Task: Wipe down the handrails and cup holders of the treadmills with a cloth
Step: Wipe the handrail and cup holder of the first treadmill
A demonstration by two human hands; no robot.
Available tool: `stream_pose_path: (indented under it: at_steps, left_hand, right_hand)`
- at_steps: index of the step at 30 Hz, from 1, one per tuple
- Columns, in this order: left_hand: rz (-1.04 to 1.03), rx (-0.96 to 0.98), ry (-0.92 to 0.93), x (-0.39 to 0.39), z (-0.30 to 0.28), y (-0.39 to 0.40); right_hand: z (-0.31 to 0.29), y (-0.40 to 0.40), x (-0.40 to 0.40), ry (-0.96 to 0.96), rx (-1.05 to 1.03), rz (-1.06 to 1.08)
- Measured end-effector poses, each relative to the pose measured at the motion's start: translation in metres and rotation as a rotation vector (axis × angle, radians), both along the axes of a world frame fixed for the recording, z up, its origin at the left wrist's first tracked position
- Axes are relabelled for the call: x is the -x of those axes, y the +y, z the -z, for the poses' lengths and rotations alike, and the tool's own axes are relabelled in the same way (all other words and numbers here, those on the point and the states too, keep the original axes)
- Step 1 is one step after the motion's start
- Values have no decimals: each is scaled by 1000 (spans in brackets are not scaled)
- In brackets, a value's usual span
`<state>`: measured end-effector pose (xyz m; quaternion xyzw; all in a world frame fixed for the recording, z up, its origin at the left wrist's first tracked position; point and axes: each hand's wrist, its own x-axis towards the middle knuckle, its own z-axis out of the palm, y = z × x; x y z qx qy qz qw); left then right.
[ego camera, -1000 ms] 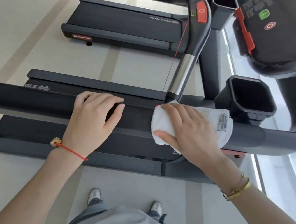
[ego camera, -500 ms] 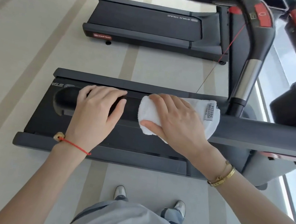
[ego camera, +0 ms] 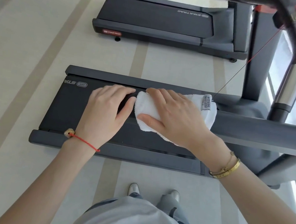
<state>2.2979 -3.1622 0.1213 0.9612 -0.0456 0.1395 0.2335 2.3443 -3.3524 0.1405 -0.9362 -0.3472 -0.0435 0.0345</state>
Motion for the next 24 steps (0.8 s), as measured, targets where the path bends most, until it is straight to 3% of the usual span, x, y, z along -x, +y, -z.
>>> stream_pose_path:
  at_steps: [4,11,24]
  left_hand:
    - [4,39,17,0,0,-1]
    - [-18,75,35,3,-1,-2]
    - [-380,133,-22,56,6,9]
  right_hand:
    - [-7,-19,-1,13,-73,20]
    - [2,-20,-4,-34,-7,86]
    - [3,24,-15,-61,-64,-272]
